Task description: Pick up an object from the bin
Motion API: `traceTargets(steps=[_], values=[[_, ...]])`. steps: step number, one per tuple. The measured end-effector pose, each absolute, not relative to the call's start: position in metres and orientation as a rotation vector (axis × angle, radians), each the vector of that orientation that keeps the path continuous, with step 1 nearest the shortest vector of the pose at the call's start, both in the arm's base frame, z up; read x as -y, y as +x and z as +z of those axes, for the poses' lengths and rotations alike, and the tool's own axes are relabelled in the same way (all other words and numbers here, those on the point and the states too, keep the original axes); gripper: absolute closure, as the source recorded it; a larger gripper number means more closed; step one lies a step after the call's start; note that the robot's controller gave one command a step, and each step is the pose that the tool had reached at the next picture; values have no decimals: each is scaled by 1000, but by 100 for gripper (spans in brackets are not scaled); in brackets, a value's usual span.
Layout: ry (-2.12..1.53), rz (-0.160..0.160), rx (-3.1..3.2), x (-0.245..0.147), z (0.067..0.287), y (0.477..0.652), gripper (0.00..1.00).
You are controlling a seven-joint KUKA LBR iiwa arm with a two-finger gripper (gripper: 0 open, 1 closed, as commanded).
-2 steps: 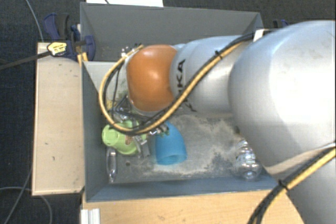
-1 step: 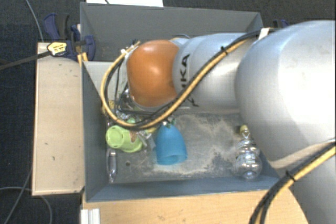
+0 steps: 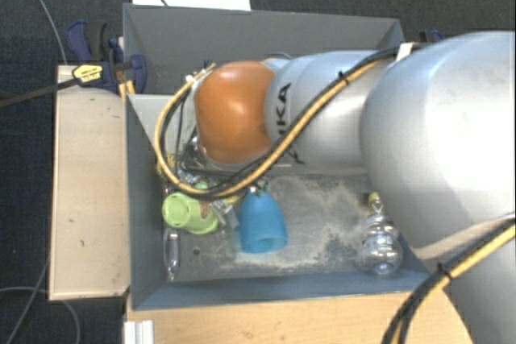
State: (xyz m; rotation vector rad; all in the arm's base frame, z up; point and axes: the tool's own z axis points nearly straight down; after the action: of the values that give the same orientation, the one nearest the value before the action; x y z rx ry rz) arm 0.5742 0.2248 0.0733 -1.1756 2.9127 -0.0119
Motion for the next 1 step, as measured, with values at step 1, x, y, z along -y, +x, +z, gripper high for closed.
traceTargets(steps=[1], values=[[-1171, -11, -2915, -225, 73, 574, 100]])
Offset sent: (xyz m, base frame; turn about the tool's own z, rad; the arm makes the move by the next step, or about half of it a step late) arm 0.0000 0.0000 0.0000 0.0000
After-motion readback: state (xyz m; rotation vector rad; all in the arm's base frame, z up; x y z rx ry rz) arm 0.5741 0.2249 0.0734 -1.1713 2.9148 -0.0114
